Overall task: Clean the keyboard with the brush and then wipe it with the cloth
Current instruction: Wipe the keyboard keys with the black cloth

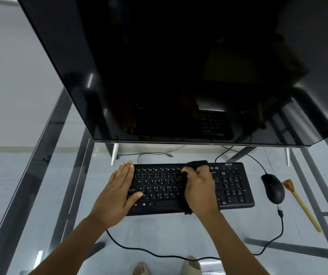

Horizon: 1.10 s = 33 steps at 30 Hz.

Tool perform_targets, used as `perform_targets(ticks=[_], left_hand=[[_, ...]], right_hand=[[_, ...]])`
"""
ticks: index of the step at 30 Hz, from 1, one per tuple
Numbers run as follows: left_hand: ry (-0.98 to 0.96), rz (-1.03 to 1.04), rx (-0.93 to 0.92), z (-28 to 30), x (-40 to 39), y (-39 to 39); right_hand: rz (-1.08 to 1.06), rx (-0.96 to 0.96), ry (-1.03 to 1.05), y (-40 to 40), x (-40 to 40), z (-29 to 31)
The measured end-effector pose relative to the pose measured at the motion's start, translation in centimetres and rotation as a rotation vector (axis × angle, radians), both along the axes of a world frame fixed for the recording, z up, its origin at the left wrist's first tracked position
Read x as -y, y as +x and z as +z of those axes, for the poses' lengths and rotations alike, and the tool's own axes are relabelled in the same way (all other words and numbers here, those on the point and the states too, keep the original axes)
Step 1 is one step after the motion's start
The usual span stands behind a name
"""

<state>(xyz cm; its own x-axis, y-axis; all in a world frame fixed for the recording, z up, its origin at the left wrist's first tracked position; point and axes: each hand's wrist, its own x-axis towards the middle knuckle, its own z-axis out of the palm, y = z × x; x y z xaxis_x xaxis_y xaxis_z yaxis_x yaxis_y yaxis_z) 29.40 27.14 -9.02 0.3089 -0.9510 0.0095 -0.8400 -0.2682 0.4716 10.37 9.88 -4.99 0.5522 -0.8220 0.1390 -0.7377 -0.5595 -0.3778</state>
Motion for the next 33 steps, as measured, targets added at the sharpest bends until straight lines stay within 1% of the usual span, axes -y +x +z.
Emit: perform_targets(ticks=[3,6,8,9,11,12,14,15,16,17,19,20,21,22,26,29,33], left_hand=[[0.008,-0.004,-0.001,0.0,0.1,-0.1],[0.0,-0.004,-0.004,0.0,0.2,-0.1],[-0.001,-0.001,-0.001,0.0,0.1,0.1],[-0.001,0.0,0.001,-0.1,0.1,0.1],[0.003,-0.002,0.006,-0.1,0.1,-0.1],[0.006,-0.003,0.004,-0.1,0.1,-0.1],[0.007,0.002,-0.005,-0.1,0.1,-0.2],[0.006,0.002,-0.008,-0.1,0.0,-0.1],[0.007,0.001,-0.01,0.0,0.1,-0.2],[0.008,0.002,-0.008,0.0,0.1,-0.2],[0.003,0.009,0.012,0.1,0.1,-0.3],[0.0,0.013,0.024,0.0,0.1,-0.3],[-0.001,0.016,0.033,0.0,0.1,-0.3],[0.003,0.015,0.039,0.0,0.1,-0.3],[0.009,0.016,0.043,0.0,0.3,-0.5],[0.006,0.018,0.043,0.1,0.2,-0.4],[0.011,0.011,0.044,0.4,0.2,-0.4]], right_hand=[[-0.106,-0.006,-0.017,-2.7,2.4,0.2],[-0.341,0.108,0.036,-4.8,4.4,-0.1],[-0.508,0.112,0.065,-3.9,4.5,-0.4],[-0.506,0.103,0.033,-2.8,3.9,-0.6],[-0.323,0.098,-0.035,0.6,0.9,-0.7],[-0.171,0.076,-0.049,2.3,-1.1,-0.9],[0.138,0.023,-0.018,3.9,-4.0,-0.9],[0.209,0.018,-0.001,3.7,-3.7,-0.7],[0.196,0.031,0.029,2.6,-2.3,-0.8],[0.117,0.034,0.048,1.1,-0.5,-1.0],[-0.141,0.028,0.014,-2.1,3.3,-1.4],[-0.233,0.025,-0.001,-3.1,4.5,-1.5],[-0.263,0.03,0.005,-3.3,4.8,-1.4],[-0.243,0.036,-0.008,-2.7,4.2,-1.2],[0.002,0.03,0.006,0.9,-0.4,-0.2],[0.012,0.008,0.049,1.0,-1.9,-0.3],[0.087,-0.012,0.157,-2.4,-2.8,-0.9]])
